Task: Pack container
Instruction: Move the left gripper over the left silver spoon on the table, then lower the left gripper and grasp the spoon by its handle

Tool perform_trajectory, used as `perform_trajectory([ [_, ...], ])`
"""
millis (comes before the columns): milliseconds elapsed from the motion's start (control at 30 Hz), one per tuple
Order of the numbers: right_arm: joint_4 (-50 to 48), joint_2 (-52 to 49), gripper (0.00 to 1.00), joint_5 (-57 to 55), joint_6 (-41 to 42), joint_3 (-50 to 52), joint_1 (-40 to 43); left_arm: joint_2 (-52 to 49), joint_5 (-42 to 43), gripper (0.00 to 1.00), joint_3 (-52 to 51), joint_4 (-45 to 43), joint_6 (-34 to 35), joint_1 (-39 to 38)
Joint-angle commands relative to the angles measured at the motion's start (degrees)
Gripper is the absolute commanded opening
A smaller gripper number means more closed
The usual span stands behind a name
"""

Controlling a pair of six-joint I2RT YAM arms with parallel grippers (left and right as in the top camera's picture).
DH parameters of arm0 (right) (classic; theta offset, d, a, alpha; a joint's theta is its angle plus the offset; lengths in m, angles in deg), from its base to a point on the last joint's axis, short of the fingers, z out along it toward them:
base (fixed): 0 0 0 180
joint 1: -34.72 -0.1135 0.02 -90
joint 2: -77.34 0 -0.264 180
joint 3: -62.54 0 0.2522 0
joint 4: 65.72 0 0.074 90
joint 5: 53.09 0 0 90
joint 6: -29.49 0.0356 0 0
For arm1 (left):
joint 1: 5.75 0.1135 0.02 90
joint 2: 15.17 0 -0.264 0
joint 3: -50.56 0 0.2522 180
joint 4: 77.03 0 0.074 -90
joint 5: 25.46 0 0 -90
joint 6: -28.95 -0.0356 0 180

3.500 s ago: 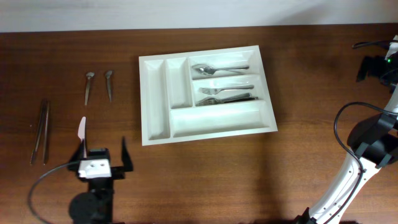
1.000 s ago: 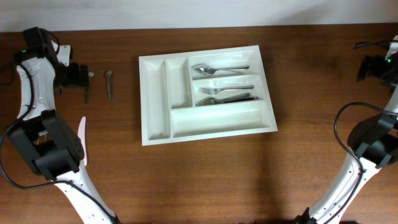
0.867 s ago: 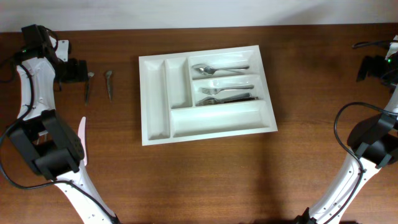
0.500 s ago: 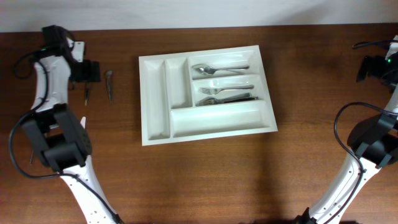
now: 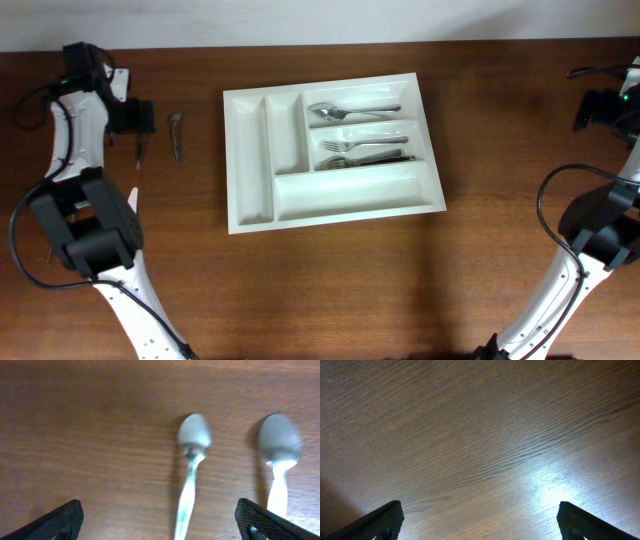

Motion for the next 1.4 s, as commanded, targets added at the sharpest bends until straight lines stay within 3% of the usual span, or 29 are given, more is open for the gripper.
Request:
perform_trajectory([
  [0,-0.02,0.22,0.99,0.31,0.50,0.24,-0.26,-3.32,1.36,0.99,0.72,0.81,-0.31,0.07],
  [1367,-0.02,0.22,0.99,0.31,0.50,0.24,-0.26,-8.48,6.29,0.99,0.72,-0.31,2.32,-0.28],
])
